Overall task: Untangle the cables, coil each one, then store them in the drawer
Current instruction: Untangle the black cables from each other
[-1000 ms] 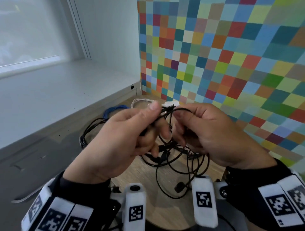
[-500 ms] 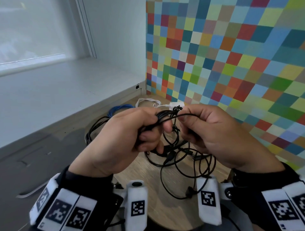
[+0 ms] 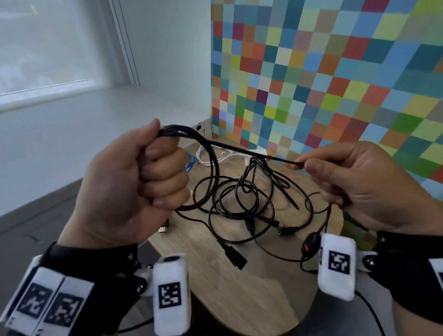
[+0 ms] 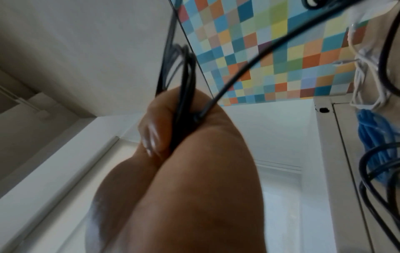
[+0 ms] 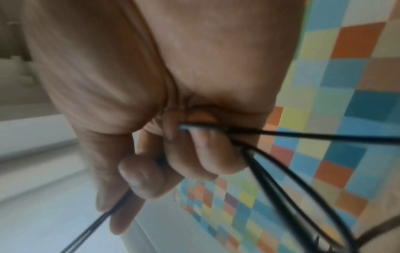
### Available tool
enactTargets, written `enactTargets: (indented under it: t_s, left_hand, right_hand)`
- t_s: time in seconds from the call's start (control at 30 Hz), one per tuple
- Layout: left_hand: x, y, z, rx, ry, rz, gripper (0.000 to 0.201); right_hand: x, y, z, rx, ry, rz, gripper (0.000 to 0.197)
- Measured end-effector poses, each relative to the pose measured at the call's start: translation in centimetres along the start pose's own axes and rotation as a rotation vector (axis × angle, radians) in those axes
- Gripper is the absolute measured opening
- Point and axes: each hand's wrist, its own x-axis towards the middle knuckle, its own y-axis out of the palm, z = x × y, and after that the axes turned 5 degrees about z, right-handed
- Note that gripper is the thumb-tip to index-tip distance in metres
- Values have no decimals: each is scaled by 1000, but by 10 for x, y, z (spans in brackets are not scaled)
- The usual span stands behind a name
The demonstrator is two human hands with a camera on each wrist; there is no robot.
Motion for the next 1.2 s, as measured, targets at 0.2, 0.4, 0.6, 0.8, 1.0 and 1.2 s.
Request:
enactTargets:
  t_s: [0.2,0.4,0.6,0.8,1.0,1.2]
  left_hand:
    - [8,1,7,-114,93,-80,30]
    - [8,-4,1,-58,334,-317,32]
    - [11,-1,3,-2,453,-413,18]
    - [11,-12,0,-9,468,-587,32]
    - [8,-31,-7,-67,705,-684,37]
    - [2,-49,-13,-34,755,-670,42]
  right_hand:
    - [1,-5,-2,-316,26,-153,28]
    - [4,-17,-11,-365,50,-300,16]
    - [3,-14,-10,-536,89,-222,10]
    - [1,-23,-10,-653,119,-272,10]
    - [1,-31,-16,-772,147,-347,24]
    - [3,-34,-17,-799,94,-458,23]
